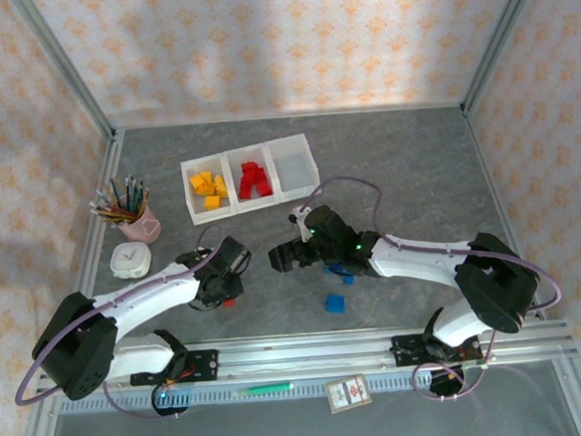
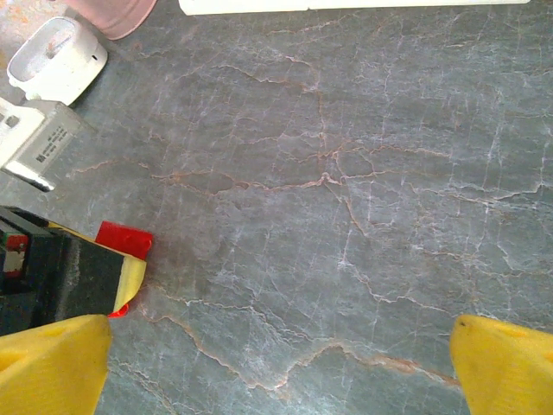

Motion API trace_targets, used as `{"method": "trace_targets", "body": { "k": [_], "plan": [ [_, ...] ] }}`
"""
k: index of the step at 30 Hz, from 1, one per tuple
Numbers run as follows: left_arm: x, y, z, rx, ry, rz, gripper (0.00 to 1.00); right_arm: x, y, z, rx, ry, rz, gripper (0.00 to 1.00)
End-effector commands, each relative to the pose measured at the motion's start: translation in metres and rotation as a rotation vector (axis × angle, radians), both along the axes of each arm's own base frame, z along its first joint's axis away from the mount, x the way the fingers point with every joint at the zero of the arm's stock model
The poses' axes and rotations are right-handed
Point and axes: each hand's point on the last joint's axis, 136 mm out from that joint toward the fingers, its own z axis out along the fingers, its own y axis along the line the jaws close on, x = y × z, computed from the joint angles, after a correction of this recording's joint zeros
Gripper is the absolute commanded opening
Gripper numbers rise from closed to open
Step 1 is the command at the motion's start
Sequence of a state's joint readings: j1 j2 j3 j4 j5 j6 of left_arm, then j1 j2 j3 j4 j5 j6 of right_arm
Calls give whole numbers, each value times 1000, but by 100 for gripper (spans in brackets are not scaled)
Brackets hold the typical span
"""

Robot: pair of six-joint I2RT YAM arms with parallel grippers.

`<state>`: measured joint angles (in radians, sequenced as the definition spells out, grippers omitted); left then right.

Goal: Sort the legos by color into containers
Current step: Pick up the lego from the bottom-left of the table, then place the lego in the container.

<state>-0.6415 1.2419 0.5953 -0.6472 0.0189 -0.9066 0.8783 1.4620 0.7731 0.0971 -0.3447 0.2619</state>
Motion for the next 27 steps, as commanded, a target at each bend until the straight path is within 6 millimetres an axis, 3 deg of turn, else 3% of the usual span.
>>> {"method": "trace_targets", "body": {
  "k": [1,5,11,15,21,27],
  "plan": [
    [21,-8,30,-18,-95,-5,14,9,4,33,62,-38,-15,100],
    [59,-29,70,-72,-232,-16,14,30,-15,44,79,-28,-101,100],
    [141,-68,127,-89,-428,-67,14,71,-52,53,52,-38,-239,100],
    [204,-81,135,-41,-473,-78,14,93,-71,62,38,-62,-324,100],
    [287,-74,138,42,-535,-31,15,114,-88,68,48,-72,-395,100],
    [336,-63,105,99,-486,-26,22,123,-96,68,24,-87,-424,100]
  ]
}}
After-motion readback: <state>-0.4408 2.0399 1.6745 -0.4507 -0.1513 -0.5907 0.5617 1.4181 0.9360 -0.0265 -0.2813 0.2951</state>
